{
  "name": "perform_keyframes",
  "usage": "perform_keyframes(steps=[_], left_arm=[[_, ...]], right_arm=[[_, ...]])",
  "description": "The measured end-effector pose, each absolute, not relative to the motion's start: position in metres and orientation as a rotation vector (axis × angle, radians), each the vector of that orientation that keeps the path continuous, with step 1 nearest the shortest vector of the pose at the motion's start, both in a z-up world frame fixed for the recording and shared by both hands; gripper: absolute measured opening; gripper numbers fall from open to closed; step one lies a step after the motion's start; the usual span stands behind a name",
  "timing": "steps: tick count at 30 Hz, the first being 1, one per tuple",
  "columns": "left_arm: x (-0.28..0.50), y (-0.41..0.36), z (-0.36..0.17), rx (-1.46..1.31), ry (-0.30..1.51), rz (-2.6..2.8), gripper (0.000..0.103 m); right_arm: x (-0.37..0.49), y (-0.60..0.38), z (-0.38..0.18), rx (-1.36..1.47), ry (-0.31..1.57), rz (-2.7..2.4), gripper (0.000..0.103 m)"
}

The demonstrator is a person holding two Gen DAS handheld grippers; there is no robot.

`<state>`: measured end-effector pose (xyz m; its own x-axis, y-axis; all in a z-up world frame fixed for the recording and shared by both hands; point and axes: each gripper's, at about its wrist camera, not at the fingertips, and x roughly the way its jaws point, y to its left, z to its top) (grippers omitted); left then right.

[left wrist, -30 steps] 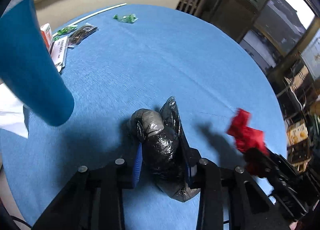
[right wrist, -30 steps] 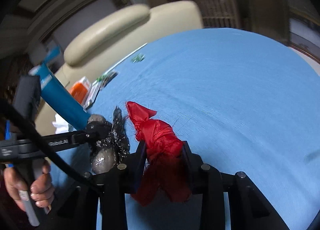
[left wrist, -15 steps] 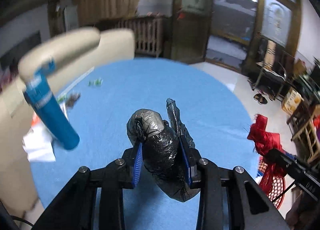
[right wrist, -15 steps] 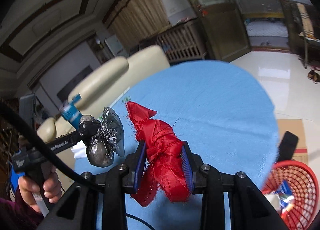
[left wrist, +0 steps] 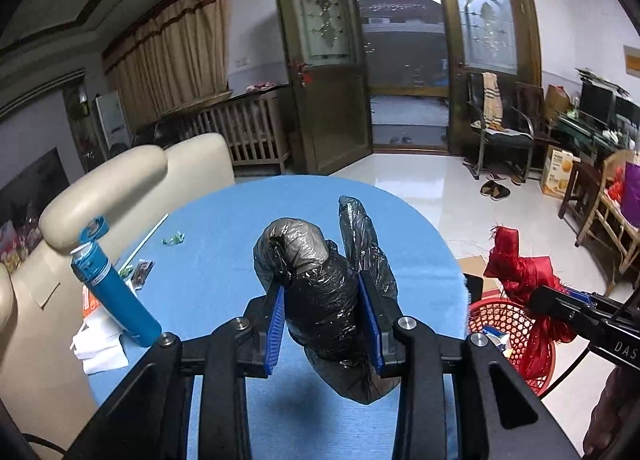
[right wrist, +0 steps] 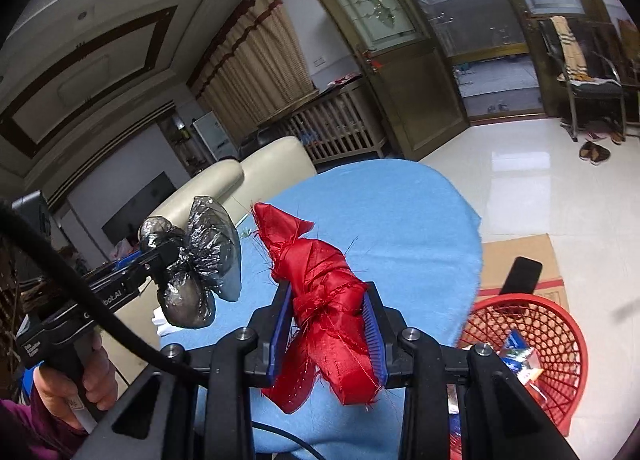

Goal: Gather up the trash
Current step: 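Lift both held items and carry them toward the red basket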

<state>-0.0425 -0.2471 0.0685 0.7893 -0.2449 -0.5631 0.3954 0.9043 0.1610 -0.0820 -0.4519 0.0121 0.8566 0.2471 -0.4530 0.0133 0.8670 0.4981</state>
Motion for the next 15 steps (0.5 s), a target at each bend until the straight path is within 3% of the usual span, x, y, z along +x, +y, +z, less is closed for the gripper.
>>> perform_keyframes(steps=[15], left_arm=[[-0.064, -0.291, 0.068, 0.367, 0.545, -0.409, 0.036]], right_arm=[[-0.128, -0.5, 0.014, 0.587, 0.479, 0.065, 0.036]])
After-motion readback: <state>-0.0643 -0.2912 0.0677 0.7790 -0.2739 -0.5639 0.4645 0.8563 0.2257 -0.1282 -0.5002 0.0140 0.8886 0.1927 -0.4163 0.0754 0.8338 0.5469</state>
